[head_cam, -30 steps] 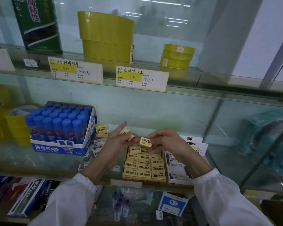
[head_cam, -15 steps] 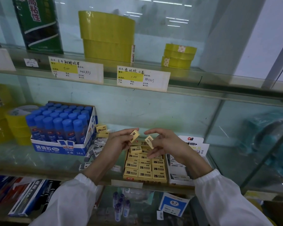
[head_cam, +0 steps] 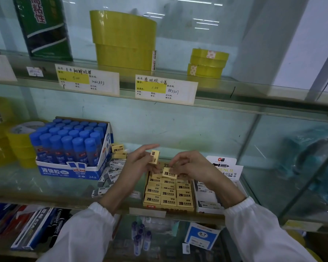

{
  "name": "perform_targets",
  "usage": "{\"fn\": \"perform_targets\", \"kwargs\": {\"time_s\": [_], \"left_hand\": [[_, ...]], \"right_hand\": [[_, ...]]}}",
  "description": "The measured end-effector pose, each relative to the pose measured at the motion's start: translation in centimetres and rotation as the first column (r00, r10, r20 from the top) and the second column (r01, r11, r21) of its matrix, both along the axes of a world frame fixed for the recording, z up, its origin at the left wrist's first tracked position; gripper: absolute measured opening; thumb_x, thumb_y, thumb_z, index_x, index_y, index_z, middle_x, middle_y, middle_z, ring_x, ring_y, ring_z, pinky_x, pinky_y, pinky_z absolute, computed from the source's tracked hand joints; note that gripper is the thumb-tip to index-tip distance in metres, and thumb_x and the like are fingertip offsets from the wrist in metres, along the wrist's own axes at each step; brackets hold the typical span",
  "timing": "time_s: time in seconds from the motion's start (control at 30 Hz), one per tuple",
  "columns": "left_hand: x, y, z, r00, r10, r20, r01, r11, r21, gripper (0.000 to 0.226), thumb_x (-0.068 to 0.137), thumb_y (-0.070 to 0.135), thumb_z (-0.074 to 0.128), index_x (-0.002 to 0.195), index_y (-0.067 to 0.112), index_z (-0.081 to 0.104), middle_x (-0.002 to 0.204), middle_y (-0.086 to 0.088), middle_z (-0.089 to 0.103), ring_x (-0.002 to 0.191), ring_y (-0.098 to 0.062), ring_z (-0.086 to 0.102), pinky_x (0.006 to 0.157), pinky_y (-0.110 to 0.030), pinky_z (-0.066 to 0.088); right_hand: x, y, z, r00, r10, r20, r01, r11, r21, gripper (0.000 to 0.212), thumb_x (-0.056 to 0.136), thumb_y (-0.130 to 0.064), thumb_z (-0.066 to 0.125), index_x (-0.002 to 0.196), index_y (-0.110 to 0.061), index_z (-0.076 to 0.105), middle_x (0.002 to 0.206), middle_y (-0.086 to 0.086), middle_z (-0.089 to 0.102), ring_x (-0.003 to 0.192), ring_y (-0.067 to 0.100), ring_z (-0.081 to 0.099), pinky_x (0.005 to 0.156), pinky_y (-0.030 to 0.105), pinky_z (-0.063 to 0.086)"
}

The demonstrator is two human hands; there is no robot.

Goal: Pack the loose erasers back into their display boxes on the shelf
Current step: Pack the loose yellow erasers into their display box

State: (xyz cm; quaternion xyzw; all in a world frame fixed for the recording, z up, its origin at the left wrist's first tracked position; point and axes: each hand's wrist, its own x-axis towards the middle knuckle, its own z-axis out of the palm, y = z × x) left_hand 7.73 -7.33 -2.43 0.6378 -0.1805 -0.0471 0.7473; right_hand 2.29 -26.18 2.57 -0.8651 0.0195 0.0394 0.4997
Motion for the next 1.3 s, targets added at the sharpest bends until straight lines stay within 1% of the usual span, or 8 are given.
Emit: {"fn": "perform_targets", "kwargs": {"time_s": [0.1, 0.27, 0.47, 0.67, 0.83, 1.07, 1.2, 1.3], "left_hand": [[0.1, 0.0, -0.3, 0.996, 0.077, 0.033, -0.080, 0.993, 0.088, 0.021, 0.092, 0.001, 0.063, 0.107, 0.012, 0.072, 0.084, -0.009, 0.076, 0.087, -0.031, 0.073, 0.081, -0.042, 0.057], [0.2, 0.5, -0.4, 0.992, 0.048, 0.119, -0.088, 0.932, 0.352, 0.021, 0.078, 0.004, 0.080, 0.091, 0.011, 0.065, 0.081, -0.006, 0.077, 0.070, -0.010, 0.065, 0.067, -0.027, 0.049], [0.2, 1.8, -0.6, 0.972, -0.108, 0.208, -0.032, 0.816, 0.577, 0.017, 0.077, 0.011, 0.080, 0.085, 0.025, 0.076, 0.081, 0.002, 0.074, 0.069, -0.004, 0.060, 0.064, -0.020, 0.044], [0.1, 2.3, -0.8, 0.959, -0.130, 0.252, -0.059, 0.778, 0.626, 0.005, 0.078, 0.017, 0.082, 0.081, 0.020, 0.081, 0.084, 0.008, 0.070, 0.069, -0.004, 0.054, 0.060, -0.014, 0.041], [0.3, 2.7, -0.6, 0.960, -0.185, 0.210, 0.005, 0.761, 0.649, 0.006, 0.079, 0.019, 0.082, 0.084, 0.023, 0.082, 0.083, 0.009, 0.071, 0.076, -0.021, 0.061, 0.066, -0.028, 0.048], [0.4, 2.4, 0.2, 0.954, -0.209, 0.216, 0.005, 0.731, 0.682, 0.013, 0.083, 0.016, 0.078, 0.079, 0.028, 0.080, 0.084, 0.009, 0.072, 0.077, 0.000, 0.061, 0.064, -0.011, 0.044], [0.2, 2.7, 0.1, 0.951, -0.068, 0.303, -0.136, 0.786, 0.604, 0.019, 0.087, 0.011, 0.073, 0.082, 0.029, 0.077, 0.086, 0.012, 0.074, 0.079, 0.000, 0.064, 0.072, -0.017, 0.049], [0.4, 4.2, 0.2, 0.899, 0.070, 0.432, -0.344, 0.722, 0.600, 0.014, 0.089, 0.010, 0.070, 0.091, 0.023, 0.076, 0.083, 0.014, 0.069, 0.076, -0.001, 0.063, 0.071, -0.020, 0.053]], "right_hand": [[-0.1, 0.0, -0.2, 0.998, 0.057, -0.013, -0.057, 0.995, -0.079, 0.009, 0.079, -0.004, 0.076, 0.088, -0.006, 0.076, 0.085, 0.009, 0.077, 0.078, 0.021, 0.072, 0.064, 0.027, 0.055], [0.0, -0.1, -0.6, 0.994, 0.106, -0.024, -0.108, 0.965, -0.237, 0.009, 0.079, -0.005, 0.076, 0.086, -0.010, 0.077, 0.087, 0.007, 0.076, 0.084, 0.023, 0.073, 0.078, 0.036, 0.061], [0.1, 0.2, -0.7, 0.993, 0.118, -0.003, -0.111, 0.925, -0.363, 0.009, 0.080, -0.009, 0.075, 0.088, -0.013, 0.079, 0.086, 0.000, 0.075, 0.078, 0.009, 0.066, 0.071, 0.021, 0.052], [0.2, 0.2, -1.0, 0.992, 0.123, 0.011, -0.108, 0.906, -0.409, 0.010, 0.079, -0.008, 0.074, 0.086, -0.014, 0.080, 0.077, -0.005, 0.071, 0.071, 0.001, 0.061, 0.065, 0.017, 0.049], [0.3, 0.1, -1.1, 0.989, 0.148, -0.020, -0.144, 0.915, -0.378, 0.010, 0.078, -0.009, 0.075, 0.086, -0.014, 0.079, 0.076, -0.005, 0.072, 0.080, 0.013, 0.068, 0.075, 0.028, 0.055], [0.3, 0.4, -1.2, 0.990, 0.142, 0.026, -0.119, 0.904, -0.410, 0.011, 0.083, -0.011, 0.071, 0.092, -0.014, 0.078, 0.077, -0.007, 0.067, 0.076, 0.008, 0.062, 0.069, 0.021, 0.048], [0.3, 0.7, -1.2, 0.984, 0.158, 0.079, -0.111, 0.902, -0.418, 0.013, 0.085, -0.010, 0.068, 0.093, -0.015, 0.078, 0.079, -0.010, 0.066, 0.075, 0.003, 0.061, 0.070, 0.017, 0.049], [0.3, 1.0, -1.2, 0.975, 0.182, 0.128, -0.122, 0.918, -0.376, 0.012, 0.086, -0.010, 0.069, 0.092, -0.016, 0.078, 0.079, -0.016, 0.066, 0.076, -0.001, 0.061, 0.071, 0.014, 0.048]]}}
